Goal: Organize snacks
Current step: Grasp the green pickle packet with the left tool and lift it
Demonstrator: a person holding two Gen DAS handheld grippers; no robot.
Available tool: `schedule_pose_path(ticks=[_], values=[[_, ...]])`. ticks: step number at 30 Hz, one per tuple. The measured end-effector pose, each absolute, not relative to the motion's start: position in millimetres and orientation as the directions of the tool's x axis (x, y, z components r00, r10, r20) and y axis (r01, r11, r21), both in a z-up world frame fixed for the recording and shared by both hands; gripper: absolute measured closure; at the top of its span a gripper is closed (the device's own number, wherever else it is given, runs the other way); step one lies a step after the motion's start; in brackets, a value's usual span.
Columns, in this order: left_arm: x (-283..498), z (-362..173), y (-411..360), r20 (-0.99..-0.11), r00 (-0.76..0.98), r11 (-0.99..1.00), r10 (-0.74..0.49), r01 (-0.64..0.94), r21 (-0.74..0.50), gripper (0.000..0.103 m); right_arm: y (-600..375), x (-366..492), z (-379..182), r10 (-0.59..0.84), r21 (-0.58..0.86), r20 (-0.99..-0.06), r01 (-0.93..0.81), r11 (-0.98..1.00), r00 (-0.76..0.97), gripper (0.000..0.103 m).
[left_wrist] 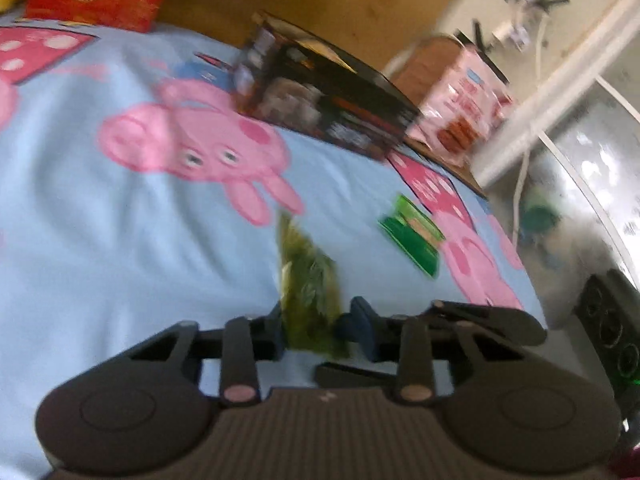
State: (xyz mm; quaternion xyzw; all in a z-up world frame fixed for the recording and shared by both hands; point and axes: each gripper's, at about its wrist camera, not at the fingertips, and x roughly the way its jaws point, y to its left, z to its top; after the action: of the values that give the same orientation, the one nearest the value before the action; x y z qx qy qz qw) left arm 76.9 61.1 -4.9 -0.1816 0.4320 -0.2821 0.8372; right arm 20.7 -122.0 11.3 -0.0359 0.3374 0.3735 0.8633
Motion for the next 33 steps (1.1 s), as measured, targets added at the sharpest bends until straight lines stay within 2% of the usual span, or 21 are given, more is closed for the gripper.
schedule_pose_path(ticks=[2, 6, 9, 14, 15, 21, 24, 28, 33], values=[[77, -7, 51, -0.608, 0.433, 0.745, -0.666, 0.334, -0.578, 0.085, -133, 17, 12, 0.613, 0.196, -0.613, -0.656, 0.729, 0.499, 0.07], [81, -13, 24, -0.611, 0.355, 0.706, -0.708, 0.369, -0.604, 0.089, -166, 7, 12, 0.599, 0.238, -0.597, -0.595, 0.767, 0.533, 0.07], [84, -11, 14, -0.61, 0.345, 0.7, -0.713, 0.397, -0.594, 0.089, -192, -2, 13, 0.573, 0.261, -0.587, -0.536, 0.803, 0.572, 0.069], [93, -16, 24, -0.533, 0.291, 0.607, -0.795, 0.346, -0.716, 0.089, -202, -5, 11, 0.576, 0.277, -0.574, -0.524, 0.805, 0.582, 0.064], [93, -17, 28, -0.515, 0.288, 0.588, -0.808, 0.334, -0.737, 0.089, -203, -3, 10, 0.596, 0.303, -0.565, -0.528, 0.793, 0.571, 0.058], [88, -12, 46, -0.402, 0.288, 0.483, -0.869, 0.328, -0.811, 0.089, -222, 15, 1, 0.752, 0.554, -0.462, -0.509, 0.659, 0.47, 0.051], [83, -5, 50, -0.38, 0.294, 0.471, -0.877, 0.366, -0.803, 0.088, -245, 26, -11, 0.838, 0.742, -0.358, -0.419, 0.523, 0.412, 0.05], [77, 1, 50, -0.365, 0.273, 0.452, -0.89, 0.423, -0.786, 0.088, -280, 33, -24, 0.873, 0.893, -0.211, -0.276, 0.355, 0.44, 0.046], [70, 5, 35, -0.359, 0.22, 0.421, -0.907, 0.491, -0.763, 0.088, -272, 43, -20, 0.866, 0.906, -0.238, -0.221, 0.361, 0.439, 0.047]])
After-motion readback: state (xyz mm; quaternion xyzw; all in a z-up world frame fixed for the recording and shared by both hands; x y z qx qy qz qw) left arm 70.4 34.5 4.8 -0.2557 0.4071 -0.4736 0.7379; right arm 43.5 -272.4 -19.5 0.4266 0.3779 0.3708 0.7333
